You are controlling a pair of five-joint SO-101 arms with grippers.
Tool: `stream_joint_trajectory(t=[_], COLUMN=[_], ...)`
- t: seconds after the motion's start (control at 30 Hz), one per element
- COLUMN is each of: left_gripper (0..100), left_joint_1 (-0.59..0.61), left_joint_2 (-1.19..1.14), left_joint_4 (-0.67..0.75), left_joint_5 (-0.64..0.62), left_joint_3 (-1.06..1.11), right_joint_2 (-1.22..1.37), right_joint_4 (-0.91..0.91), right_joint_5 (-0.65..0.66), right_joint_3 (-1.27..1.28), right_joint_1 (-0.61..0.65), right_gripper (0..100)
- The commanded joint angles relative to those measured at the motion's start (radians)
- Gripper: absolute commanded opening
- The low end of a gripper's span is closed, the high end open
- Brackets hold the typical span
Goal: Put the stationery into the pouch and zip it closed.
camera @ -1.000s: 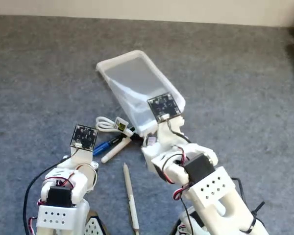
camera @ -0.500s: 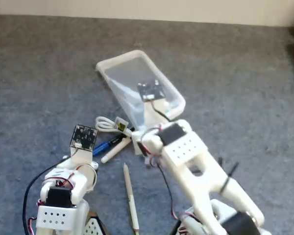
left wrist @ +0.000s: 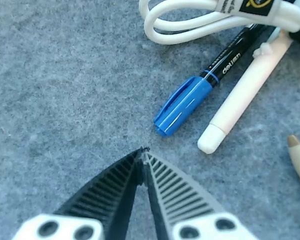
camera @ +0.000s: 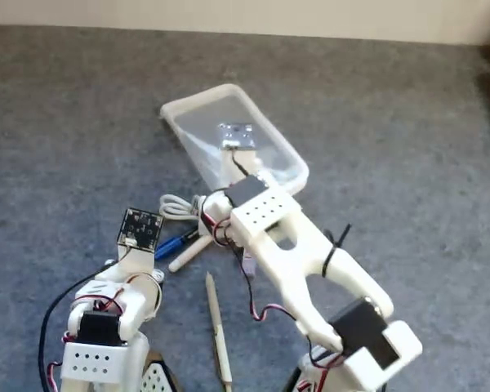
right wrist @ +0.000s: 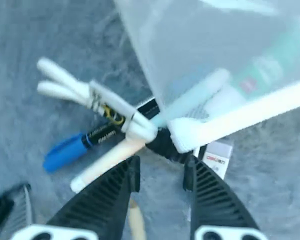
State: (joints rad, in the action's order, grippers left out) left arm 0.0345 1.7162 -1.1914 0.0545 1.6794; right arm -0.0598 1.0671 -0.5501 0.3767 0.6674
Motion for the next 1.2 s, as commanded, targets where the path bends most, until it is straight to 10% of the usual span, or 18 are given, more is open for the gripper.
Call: stream_joint_trajectory(t=[0.0, 0.47, 1.17], left_gripper=[0, 0, 0], left_joint_1=[0.013, 0.013, 0.013], left_joint_2=[0.012, 0.012, 0.012], left_joint_4=[-0.008, -0.008, -0.008], left_joint_5=[-0.009, -0.009, -0.009], left_joint_3=[0.022, 0.022, 0.022], right_joint_2=[0.016, 0.064, 0.070], right_joint_4=[-0.016, -0.022, -0.094], right_joint_5=[-0.106, -0.503, -0.611], right_joint_3=[-0.090, -0.101, -0.094], right_joint_1=[0.012, 0.012, 0.012], right_gripper=[14.8, 14.9, 14.9])
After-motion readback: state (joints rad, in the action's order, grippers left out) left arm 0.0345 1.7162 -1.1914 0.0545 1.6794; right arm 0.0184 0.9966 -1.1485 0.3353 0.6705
